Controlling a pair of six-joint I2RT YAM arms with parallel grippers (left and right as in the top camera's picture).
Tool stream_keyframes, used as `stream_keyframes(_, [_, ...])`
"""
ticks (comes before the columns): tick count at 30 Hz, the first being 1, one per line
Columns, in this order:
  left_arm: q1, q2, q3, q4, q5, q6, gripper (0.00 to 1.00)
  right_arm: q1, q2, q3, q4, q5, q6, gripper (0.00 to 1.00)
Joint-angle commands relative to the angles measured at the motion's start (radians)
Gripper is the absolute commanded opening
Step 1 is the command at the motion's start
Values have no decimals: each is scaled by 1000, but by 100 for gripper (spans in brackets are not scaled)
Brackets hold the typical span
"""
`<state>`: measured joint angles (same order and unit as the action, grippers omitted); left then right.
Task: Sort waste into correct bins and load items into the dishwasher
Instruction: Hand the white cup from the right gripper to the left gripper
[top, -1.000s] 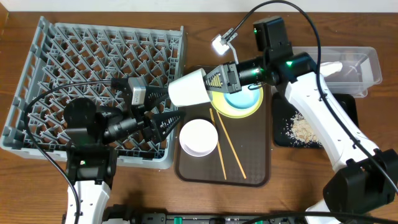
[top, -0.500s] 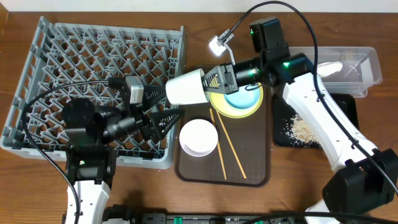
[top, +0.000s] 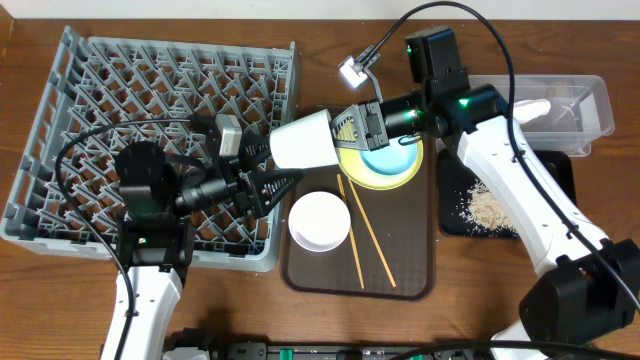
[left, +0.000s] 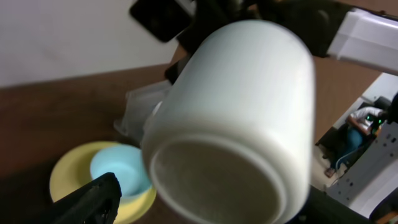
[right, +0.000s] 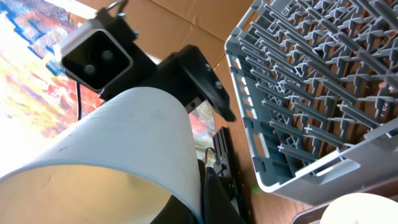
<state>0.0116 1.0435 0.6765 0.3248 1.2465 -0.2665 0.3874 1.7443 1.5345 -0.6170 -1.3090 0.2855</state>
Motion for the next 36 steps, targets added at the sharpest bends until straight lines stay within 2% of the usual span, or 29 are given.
stream_keyframes(1, [-2, -10, 19, 67, 30, -35, 85, 15, 3, 2, -4, -35, 10, 1])
stream_keyframes(6, [-2, -10, 19, 132, 39, -114, 85, 21, 3, 2, -3, -34, 10, 1])
stream_keyframes(13, [-2, -10, 19, 164, 108, -114, 84, 27, 3, 2, -3, -35, 10, 1])
stream_keyframes(26, [-41, -9, 19, 165, 107, -113, 84, 79, 3, 2, -3, -39, 10, 1])
stream_keyframes(31, [-41, -10, 19, 198, 107, -113, 79, 85, 3, 2, -5, -39, 10, 1])
stream_keyframes(36, [-41, -9, 19, 209, 107, -113, 79, 84, 3, 2, -8, -39, 10, 1])
